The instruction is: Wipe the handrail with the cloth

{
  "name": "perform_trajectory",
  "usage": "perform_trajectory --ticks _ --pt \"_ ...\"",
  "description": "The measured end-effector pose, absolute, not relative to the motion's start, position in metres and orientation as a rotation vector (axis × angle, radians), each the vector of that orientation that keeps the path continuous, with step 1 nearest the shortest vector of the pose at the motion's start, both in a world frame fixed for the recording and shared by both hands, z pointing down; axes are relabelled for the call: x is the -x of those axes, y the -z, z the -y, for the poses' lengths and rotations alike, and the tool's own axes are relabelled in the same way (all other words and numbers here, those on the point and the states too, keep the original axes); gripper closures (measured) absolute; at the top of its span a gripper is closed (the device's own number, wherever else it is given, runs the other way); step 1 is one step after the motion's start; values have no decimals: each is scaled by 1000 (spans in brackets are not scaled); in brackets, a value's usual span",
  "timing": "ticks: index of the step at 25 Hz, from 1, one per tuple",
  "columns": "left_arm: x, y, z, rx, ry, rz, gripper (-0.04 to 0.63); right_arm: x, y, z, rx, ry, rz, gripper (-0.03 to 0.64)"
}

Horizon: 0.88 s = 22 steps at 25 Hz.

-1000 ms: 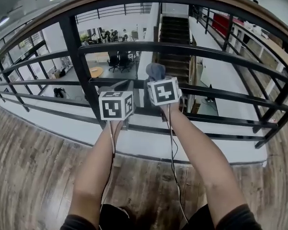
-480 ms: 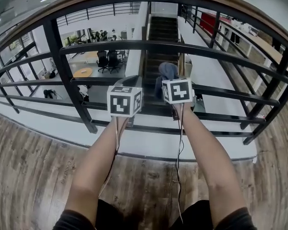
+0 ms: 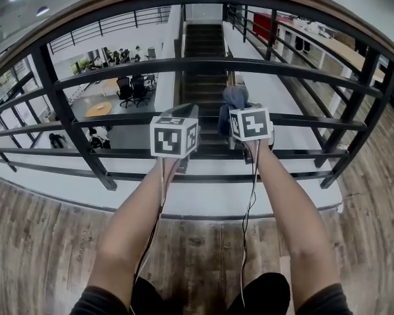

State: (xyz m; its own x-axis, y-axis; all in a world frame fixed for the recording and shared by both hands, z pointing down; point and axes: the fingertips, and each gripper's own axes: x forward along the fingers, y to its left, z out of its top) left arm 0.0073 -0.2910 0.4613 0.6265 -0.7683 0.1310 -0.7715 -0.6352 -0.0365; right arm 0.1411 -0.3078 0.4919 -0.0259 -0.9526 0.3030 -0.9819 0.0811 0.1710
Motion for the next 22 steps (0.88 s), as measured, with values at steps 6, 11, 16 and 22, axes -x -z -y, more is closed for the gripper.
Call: perform_trajectory --ticks 6,11,16,22 --pt "-72 -460 279 -2852 -215 1236 597 -210 -491 290 -1969 -97 1972 502" --pt "-138 -463 259 -2904 -258 1168 597 -281 -491 272 -2012 -99 1936 502" --pt "-206 -466 239 -2944 -269 1086 597 -359 -491 254 -2074 -98 1883 502" --pt "-282 -470 220 -2976 -274 1027 597 -456 -493 228 -2157 -111 1818 502"
